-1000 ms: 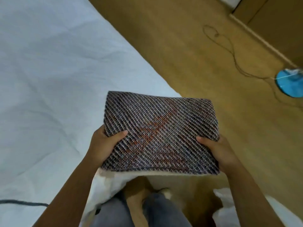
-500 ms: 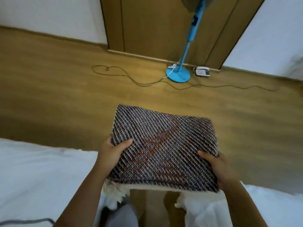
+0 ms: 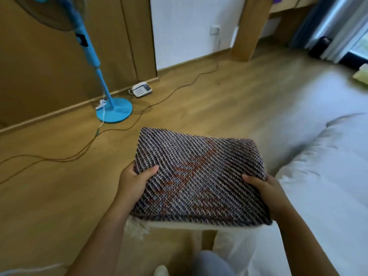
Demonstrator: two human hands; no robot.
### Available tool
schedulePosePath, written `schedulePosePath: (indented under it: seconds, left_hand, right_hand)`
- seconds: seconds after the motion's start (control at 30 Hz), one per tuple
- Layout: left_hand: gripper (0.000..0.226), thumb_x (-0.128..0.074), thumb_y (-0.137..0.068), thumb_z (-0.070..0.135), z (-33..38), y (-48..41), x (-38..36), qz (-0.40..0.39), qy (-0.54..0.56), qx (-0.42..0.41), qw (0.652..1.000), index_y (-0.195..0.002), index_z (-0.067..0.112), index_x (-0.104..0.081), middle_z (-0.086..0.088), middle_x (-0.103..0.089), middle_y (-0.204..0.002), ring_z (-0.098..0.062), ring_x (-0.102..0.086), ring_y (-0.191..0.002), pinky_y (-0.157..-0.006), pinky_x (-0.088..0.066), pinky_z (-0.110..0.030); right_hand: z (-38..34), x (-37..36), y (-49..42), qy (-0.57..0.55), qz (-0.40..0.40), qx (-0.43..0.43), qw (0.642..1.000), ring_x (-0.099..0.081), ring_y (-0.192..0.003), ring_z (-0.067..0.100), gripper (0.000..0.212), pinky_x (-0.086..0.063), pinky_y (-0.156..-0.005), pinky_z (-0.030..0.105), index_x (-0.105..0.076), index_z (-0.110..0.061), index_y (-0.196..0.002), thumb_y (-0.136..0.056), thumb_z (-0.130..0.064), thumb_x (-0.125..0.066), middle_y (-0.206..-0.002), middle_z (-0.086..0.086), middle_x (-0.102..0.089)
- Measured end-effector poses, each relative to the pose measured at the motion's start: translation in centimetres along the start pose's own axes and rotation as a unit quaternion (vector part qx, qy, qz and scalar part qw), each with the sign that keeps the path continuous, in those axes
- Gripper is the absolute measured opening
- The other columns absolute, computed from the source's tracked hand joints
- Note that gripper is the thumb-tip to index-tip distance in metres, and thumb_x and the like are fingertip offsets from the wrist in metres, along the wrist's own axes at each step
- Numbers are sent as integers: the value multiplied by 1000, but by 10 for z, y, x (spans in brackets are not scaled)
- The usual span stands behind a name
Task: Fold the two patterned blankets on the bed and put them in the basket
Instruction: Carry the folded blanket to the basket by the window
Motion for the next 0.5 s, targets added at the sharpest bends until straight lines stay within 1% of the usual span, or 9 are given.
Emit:
schedulePosePath:
  seconds: [0.1,0.17,0.23,0.3,0.37,0.43,0.5]
  left_hand:
    - [15,-75,-75,24,23,-51,-57,-58,-26,-10,998,-82,31,-64,14,-68,-89,-9,-65,-81,-65,-47,-22]
    - [16,-75,-74,24,34,-83,-102,-88,-37,-15,995,-81,31,-63,15,-68,-87,-8,-64,-81,-64,-47,-21]
    - [16,-76,-74,24,48,-109,-146,-115,-45,-23,992,-80,31,-63,16,-67,-85,-6,-64,-79,-61,-46,-20]
    - [16,-75,-74,25,61,-136,-195,-139,-48,-29,989,-80,31,-62,17,-67,-84,-5,-64,-77,-59,-46,-20]
    - [16,-75,-74,27,74,-153,-231,-158,-54,-30,985,-82,32,-62,16,-67,-86,-5,-64,-77,-60,-46,-20]
    - [15,-75,-75,27,85,-178,-279,-183,-61,-28,981,-82,33,-63,17,-68,-86,-5,-65,-78,-60,-47,-21]
    - [16,-75,-75,24,97,-195,-310,-193,-58,-30,979,-81,33,-63,17,-67,-84,-6,-65,-78,-61,-48,-21]
  right_hand:
    - [-14,31,-29,-24,67,6,997,-67,-83,20,16,-51,-67,28,-65,-18,-90,-76,-20,-72,-91,2,-71]
    - [-22,56,-52,-39,108,8,993,-67,-80,18,11,-49,-64,26,-65,-20,-83,-75,-19,-72,-87,1,-71]
    - [-31,81,-76,-50,143,6,988,-68,-80,20,13,-50,-68,28,-66,-17,-86,-75,-17,-72,-87,3,-71]
    - [-43,110,-104,-68,171,4,983,-68,-83,24,21,-51,-76,32,-67,-12,-95,-75,-16,-72,-91,7,-72]
    - [-55,130,-125,-73,183,2,980,-68,-85,26,29,-52,-80,35,-66,-7,-102,-75,-16,-72,-93,9,-72]
    - [-68,162,-156,-80,204,-2,976,-68,-86,27,29,-52,-82,37,-66,-7,-101,-75,-17,-72,-93,10,-72]
    - [-81,179,-177,-83,210,-2,974,-68,-84,25,21,-51,-80,35,-67,-11,-94,-75,-17,-72,-92,8,-72]
Point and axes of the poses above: each hand's wrist, its own y-axis away from the middle knuckle, its own x-axis out of the back of the hand, z = x × y, the point moved 4 cm from there along -y, towards the middle knuckle
